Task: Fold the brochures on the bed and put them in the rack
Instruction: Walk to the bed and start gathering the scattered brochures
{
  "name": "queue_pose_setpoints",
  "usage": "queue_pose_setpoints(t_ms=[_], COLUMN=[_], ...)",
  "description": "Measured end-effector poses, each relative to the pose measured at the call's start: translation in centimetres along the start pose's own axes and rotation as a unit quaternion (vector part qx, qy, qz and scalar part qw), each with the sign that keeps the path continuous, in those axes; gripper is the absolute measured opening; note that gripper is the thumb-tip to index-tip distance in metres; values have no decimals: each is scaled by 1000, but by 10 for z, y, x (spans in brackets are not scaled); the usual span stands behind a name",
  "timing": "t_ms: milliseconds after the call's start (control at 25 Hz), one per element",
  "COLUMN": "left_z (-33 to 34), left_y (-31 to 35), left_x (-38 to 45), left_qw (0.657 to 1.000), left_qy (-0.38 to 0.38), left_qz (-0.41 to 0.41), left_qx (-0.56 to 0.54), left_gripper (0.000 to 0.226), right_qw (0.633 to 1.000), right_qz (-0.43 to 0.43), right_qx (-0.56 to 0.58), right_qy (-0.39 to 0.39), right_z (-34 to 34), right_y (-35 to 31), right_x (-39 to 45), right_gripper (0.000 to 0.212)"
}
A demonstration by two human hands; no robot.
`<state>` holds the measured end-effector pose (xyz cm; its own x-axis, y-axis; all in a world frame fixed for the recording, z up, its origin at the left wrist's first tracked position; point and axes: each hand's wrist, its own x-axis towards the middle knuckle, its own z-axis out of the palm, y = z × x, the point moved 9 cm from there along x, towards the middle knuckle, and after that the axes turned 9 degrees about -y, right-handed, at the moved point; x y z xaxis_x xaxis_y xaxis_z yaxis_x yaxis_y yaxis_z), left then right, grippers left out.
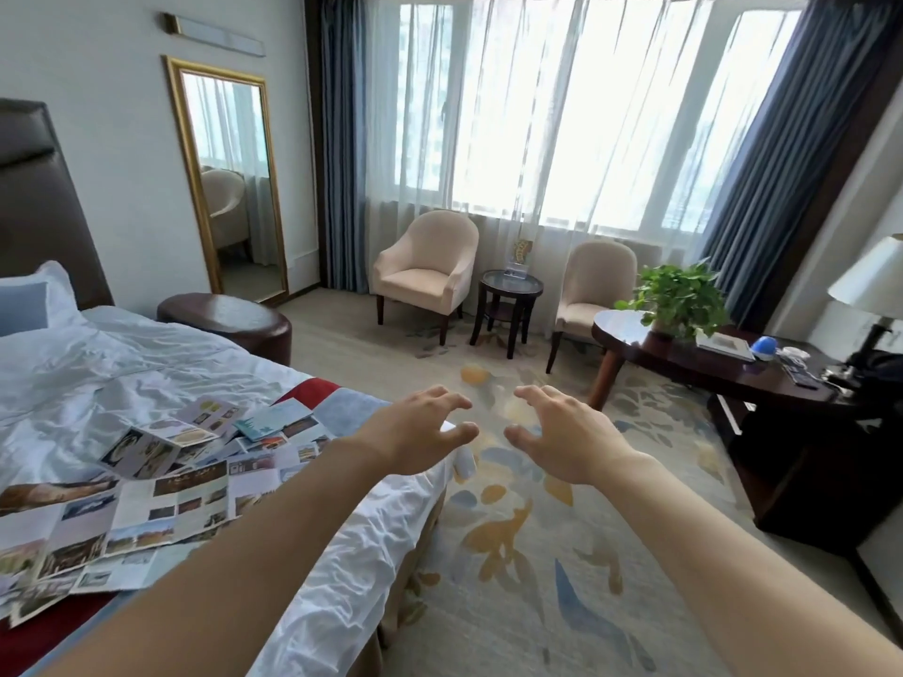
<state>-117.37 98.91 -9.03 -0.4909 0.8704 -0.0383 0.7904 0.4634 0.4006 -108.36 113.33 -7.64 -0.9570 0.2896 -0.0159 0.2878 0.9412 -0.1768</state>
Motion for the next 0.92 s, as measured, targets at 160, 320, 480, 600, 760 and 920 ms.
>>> queue_pose_setpoints(t_ms=[160, 320, 480, 600, 760, 920], left_z=[-10, -30, -41, -42, -37, -24], left_y=[-79, -149, -225, -287, -363, -433], left_x=[63, 100, 125, 136, 133, 100], left_qw=[999, 997, 990, 978, 951, 913], left_qy=[-9, -2, 4, 19, 0, 23], left_qz=[-38, -83, -141, -207, -305, -397], left_qx=[-4, -7, -16, -32, -49, -95], left_gripper=[56, 55, 55, 54, 53, 53], right_qw=[1000, 998, 990, 979, 956, 927], right_qz=[-13, -57, -121, -177, -250, -311], right_qx=[-4, -9, -7, -15, -40, -42], right_qy=[-20, -40, -70, -101, -148, -207], right_z=[29, 55, 86, 118, 164, 223], right_y=[-5, -32, -69, -97, -132, -178], right_x=[101, 188, 277, 343, 411, 456], right_gripper=[68, 64, 62, 62, 65, 62])
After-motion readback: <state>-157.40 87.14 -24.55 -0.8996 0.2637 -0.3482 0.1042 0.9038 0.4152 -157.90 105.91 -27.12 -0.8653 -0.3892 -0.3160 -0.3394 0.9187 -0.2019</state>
